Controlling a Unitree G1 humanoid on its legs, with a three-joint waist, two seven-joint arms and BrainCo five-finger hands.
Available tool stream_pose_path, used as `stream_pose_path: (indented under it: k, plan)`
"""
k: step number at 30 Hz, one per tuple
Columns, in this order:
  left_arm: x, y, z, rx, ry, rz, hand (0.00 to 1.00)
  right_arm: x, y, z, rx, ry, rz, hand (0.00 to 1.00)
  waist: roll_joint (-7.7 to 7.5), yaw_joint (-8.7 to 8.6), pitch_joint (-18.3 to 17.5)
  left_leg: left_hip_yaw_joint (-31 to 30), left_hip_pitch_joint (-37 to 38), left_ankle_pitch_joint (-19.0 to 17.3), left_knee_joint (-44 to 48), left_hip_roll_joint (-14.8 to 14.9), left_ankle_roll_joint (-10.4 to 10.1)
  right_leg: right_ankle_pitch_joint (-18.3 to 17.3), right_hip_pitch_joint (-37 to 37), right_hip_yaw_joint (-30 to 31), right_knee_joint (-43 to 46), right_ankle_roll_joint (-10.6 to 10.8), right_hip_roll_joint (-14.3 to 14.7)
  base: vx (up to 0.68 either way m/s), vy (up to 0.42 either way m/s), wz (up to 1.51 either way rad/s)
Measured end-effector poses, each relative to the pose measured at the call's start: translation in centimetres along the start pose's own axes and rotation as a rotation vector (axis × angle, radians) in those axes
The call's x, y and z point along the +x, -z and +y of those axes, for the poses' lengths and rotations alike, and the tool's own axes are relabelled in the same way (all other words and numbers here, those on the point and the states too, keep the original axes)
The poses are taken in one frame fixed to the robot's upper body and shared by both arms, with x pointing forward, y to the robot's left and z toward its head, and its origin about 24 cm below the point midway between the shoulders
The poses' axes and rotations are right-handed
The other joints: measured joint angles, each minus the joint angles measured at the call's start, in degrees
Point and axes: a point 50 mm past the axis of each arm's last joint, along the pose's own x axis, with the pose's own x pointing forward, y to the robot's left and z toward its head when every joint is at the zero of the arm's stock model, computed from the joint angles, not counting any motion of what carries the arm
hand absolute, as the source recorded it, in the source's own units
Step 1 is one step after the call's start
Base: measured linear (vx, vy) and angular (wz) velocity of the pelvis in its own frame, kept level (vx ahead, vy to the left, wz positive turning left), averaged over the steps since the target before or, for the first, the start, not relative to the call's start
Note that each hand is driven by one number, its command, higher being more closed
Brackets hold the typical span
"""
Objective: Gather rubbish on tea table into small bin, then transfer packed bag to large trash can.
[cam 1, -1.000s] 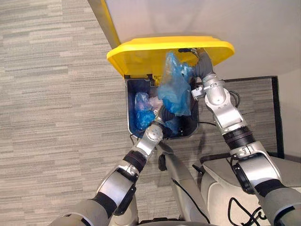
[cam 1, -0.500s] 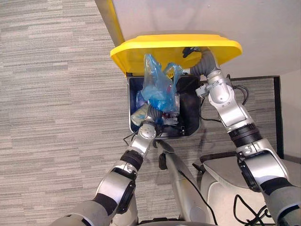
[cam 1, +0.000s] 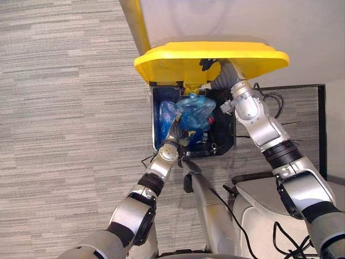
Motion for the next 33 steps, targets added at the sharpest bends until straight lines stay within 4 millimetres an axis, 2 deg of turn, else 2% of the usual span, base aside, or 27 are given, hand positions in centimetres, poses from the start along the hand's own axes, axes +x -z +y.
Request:
stream_pose_path:
  k: [3,10,13,16,18,19,23,24,27,29,33]
  plan:
    - [-0.3,0.9,0.2,0.0,-0.002,0.024,0.0,-0.1,-0.2,0.6,-0.031,-0.039,-0.013,0.0,0.08,0.5,-0.11,0.01,0.93,0.11,-0.59,-0.04,0.15,-0.01,0.7,0.0,-0.02,0.0,-0.07,0.06,0.017,0.01]
    - [-0.6,1.5,1.7,-0.033,-0.023,0.024,0.0,-0.4,0.3,0.8,-0.075,-0.087,-0.006,0.0,0.09,0.92,-0.14,0.08,2.65,1.15,-2.5,-0.88,0.98,-0.01,1.53,0.31,0.04,0.0,-0.71,0.06,0.003,0.01]
    - [-1.3,1.4,2.3,-0.086,-0.045,-0.018,0.0,-1.7,1.5,1.4,-0.08,-0.124,0.029,0.0,0.35,1.28,-1.2,-0.03,3.65,1.15,-2.58,-0.89,1.0,-0.05,2.64,0.25,-0.08,0.03,-0.71,0.04,0.003,0.02]
    - [-2.6,2.6,3.0,-0.156,-0.058,-0.027,0.0,-4.5,3.2,2.5,-0.043,-0.151,0.095,0.0,0.43,1.59,-3.2,-1.28,5.12,1.5,-3.75,-0.94,0.89,-0.58,4.07,-0.61,-0.13,0.37,-0.8,0.05,-0.017,0.14]
    - [-4.5,4.9,3.6,-0.216,-0.087,0.023,0.0,-7.3,4.9,3.7,-0.008,-0.18,0.175,0.0,0.57,1.61,-5.99,-2.67,7.31,2.89,-6.66,-1.02,0.85,-1.41,5.5,-1.52,-0.19,0.27,-0.98,0.08,-0.043,0.25]
    - [-5.0,5.6,3.8,-0.225,-0.095,0.039,0.0,-8.0,5.3,4.1,-0.002,-0.19,0.196,0.0,0.62,1.6,-6.56,-3.02,7.91,3.2,-7.41,-0.99,0.56,-1.65,5.93,-1.74,-0.26,0.6,-1.01,0.09,-0.044,0.23]
    - [-8.4,9.9,5.4,-0.262,-0.139,0.152,0.0,-11.3,8.1,4.4,0.022,-0.202,0.337,0.0,1.96,1.42,-8.66,-5.48,12.18,4.97,-12.07,-1.02,0.53,-2.15,9.77,-3.14,-2.37,0.94,-0.95,0.06,-0.029,0.19]
    - [-10.1,11.8,6.3,-0.26,-0.161,0.211,0.0,-12.5,9.3,4.5,0.027,-0.213,0.402,0.0,2.72,1.36,-9.19,-6.26,13.59,5.44,-13.08,-1.14,0.67,-2.08,11.58,-3.78,-3.82,0.95,-0.75,0.05,-0.001,0.11]
    - [-12.1,14.0,7.6,-0.249,-0.191,0.287,0.0,-14.1,10.7,4.9,0.034,-0.238,0.482,0.0,2.96,1.32,-9.62,-6.72,15.88,6.08,-14.67,-1.04,0.51,-1.97,13.76,-4.16,-4.76,0.89,-0.55,0.03,0.007,0.06]
    - [-14.0,16.2,8.7,-0.241,-0.222,0.382,0.0,-15.6,11.7,5.3,0.045,-0.258,0.541,0.0,3.31,1.33,-10.32,-7.05,17.24,6.12,-14.91,-1.06,0.55,-1.88,15.25,-4.35,-5.27,1.02,-0.52,0.01,0.004,0.03]
    - [-17.4,19.6,10.1,-0.241,-0.271,0.546,0.0,-17.0,12.0,6.5,0.109,-0.257,0.601,0.0,3.42,1.19,-10.81,-6.78,20.32,6.19,-15.6,-1.22,0.74,-1.8,18.45,-3.98,-5.61,1.14,-0.5,0.0,0.026,-0.04]
